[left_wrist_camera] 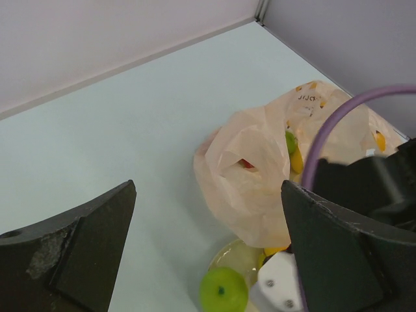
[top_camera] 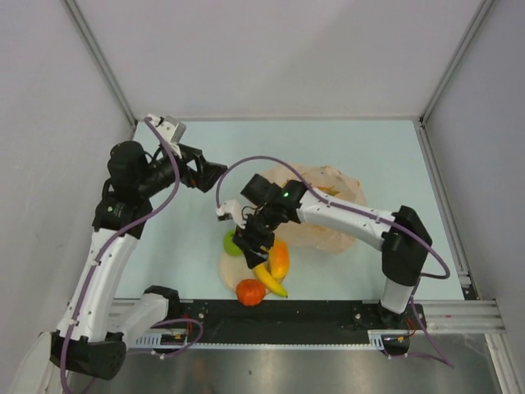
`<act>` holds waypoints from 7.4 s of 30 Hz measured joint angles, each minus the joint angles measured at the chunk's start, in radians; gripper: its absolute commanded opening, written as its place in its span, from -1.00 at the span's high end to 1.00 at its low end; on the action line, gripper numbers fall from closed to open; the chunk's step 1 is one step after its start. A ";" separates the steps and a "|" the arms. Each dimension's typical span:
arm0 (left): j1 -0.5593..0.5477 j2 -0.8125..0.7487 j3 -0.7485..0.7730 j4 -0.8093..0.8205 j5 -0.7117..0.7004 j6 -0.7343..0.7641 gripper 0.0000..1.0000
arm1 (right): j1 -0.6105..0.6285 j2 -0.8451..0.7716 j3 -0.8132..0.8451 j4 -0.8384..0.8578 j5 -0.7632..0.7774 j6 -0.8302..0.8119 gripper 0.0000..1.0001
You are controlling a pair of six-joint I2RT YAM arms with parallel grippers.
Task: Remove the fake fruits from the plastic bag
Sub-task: Place the fake fruit on the plate, then take out the fake fruit from the plastic bag, then place the fake fruit on the plate, then take out the fake fruit from the plastic bag.
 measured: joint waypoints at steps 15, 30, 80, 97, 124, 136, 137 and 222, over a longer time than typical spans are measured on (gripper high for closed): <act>-0.148 0.313 0.080 0.051 0.150 0.054 -1.00 | -0.549 -0.156 0.045 -0.118 0.298 -0.163 0.29; -0.455 0.421 0.126 -0.108 0.183 0.386 -0.96 | -0.617 -0.132 -0.092 -0.087 0.336 -0.235 0.18; -0.536 0.557 0.192 -0.008 -0.211 0.293 1.00 | -0.639 -0.228 -0.389 0.214 0.458 -0.655 -0.48; -0.520 0.552 0.196 -0.009 -0.222 0.291 0.90 | -0.645 -0.276 -0.295 0.126 0.375 -0.666 0.33; -0.084 0.126 0.109 0.032 -0.169 0.116 -0.57 | -0.034 -0.249 -0.133 -0.043 0.091 -0.501 0.31; 0.016 0.019 0.022 0.023 -0.092 0.101 -0.57 | -0.152 -0.022 -0.094 0.140 0.072 -0.360 0.27; 0.019 0.019 0.022 0.023 -0.086 0.101 -0.57 | -0.166 -0.007 -0.086 0.143 0.073 -0.357 0.26; -0.533 0.422 0.024 -0.007 -0.098 0.319 1.00 | -0.634 -0.279 -0.446 0.103 0.433 -0.508 -0.31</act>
